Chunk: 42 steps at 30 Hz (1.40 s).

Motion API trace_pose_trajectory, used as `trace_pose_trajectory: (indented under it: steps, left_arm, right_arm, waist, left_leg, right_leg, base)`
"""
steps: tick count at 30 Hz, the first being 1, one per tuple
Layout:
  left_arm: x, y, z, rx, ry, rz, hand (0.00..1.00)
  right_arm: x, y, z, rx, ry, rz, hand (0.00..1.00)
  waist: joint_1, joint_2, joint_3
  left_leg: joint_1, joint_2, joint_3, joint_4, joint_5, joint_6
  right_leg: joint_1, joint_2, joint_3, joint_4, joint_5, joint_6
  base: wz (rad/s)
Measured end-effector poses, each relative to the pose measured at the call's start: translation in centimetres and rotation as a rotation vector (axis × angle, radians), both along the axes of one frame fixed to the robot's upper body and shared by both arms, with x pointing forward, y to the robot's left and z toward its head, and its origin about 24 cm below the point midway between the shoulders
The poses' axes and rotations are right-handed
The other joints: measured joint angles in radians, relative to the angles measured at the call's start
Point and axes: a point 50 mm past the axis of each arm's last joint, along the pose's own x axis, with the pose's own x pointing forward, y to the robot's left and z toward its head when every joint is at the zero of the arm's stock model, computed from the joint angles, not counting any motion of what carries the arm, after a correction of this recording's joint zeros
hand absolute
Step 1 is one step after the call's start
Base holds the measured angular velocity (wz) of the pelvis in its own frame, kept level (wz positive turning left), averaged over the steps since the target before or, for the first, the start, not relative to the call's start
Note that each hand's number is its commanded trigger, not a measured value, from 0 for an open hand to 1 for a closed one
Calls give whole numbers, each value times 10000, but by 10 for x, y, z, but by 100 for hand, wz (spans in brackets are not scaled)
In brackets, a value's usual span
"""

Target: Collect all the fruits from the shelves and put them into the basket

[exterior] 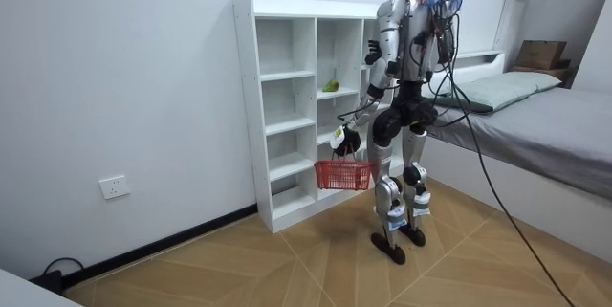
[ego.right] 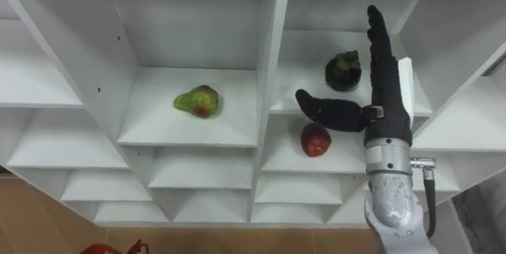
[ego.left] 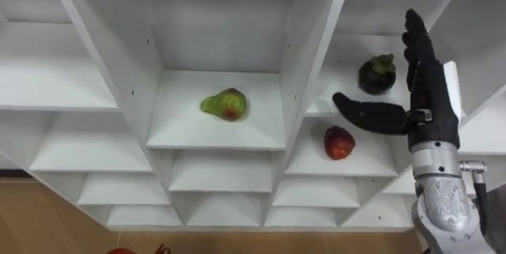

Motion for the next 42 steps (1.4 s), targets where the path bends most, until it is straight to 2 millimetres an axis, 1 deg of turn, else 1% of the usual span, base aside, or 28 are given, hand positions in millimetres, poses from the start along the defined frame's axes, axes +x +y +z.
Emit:
trace_pose_trajectory:
  steps: [2, 8, 14, 16, 23, 25, 28, 33, 38, 40, 42]
  left_arm:
    - [-4, 0, -1, -2, 89, 37, 100]
    - [-10, 1, -2, 44, 326, 122, 100]
    - [-17, 1, -3, 123, 623, 205, 100]
    - [-22, 2, -3, 153, 733, 258, 100]
    - [-32, 3, -4, 344, 1031, 70, 100]
    - [-33, 3, -4, 371, 1082, 99, 100]
    - [-33, 4, -4, 424, 1129, 126, 100]
    - [-30, 5, -3, 503, 1122, 189, 100]
    - [-27, 6, -2, 819, 1222, -340, 100]
    - [-28, 6, -2, 826, 1325, -370, 100]
    - [-25, 6, -3, 761, 1332, -401, 100]
  right_arm:
    - [3, -5, -3, 54, 219, -231, 0]
    - [12, -11, -12, 69, 627, -492, 0]
    - [21, -11, -3, 187, 364, -437, 0]
    - [22, -11, -1, 160, 291, -422, 0]
    - [22, -17, 2, 179, 196, -681, 0]
    - [22, -18, 1, 192, 222, -723, 0]
    - [22, -20, -5, 228, 576, -664, 0]
    - [22, -21, -10, 167, 912, -567, 0]
    - [21, -24, -23, 116, 1697, -437, 0]
    - [21, -24, -25, 100, 1813, -326, 0]
    - [22, -24, -26, 39, 1890, -206, 0]
  waist:
    - [12, -20, -12]
    - [-23, -12, -5]
    - [-19, 81, 46]
    - [-19, 80, 45]
    - [-2, 45, 21]
    - [-12, 31, 11]
    - [-28, 10, -3]
    - [-24, 6, -5]
    - [45, -62, -44]
    - [80, -88, -56]
    - [107, -75, -43]
  left_leg:
    - [35, -2, 2, 5, 0, 1]
    - [193, -15, -38, -5, 1, 0]
    - [180, -14, -84, -15, 4, -8]
    - [173, -14, -118, -26, 4, -9]
    - [186, -15, -135, 22, 6, -13]
    - [185, -15, -138, 30, 7, -14]
    - [184, -24, -249, 42, 7, -14]
    - [180, -24, -243, 69, 7, -14]
    - [194, -28, -217, 140, 8, -17]
    - [203, -28, -220, 157, 11, -20]
    - [197, -32, -229, 163, 9, -22]
  right_leg:
    - [42, -7, -18, -7, 0, 0]
    - [309, -15, -139, -178, -1, 3]
    - [312, -15, -173, -175, -1, 2]
    - [329, -17, -265, -171, -1, 2]
    - [372, -25, -304, -171, -1, 3]
    - [379, -27, -309, -173, -2, 3]
    - [408, -36, -361, -173, -2, 3]
    - [426, -36, -362, -173, -2, 4]
    - [462, -41, -322, -168, -2, 3]
    - [471, -42, -305, -168, -2, 3]
    - [479, -45, -308, -166, -1, 3]
  base:
    - [0]
    - [4]
    - [1]
    - [6]
    - [3]
    - [0]
    - [6]
    - [1]
    - [0]
    - [-3]
    - [0]
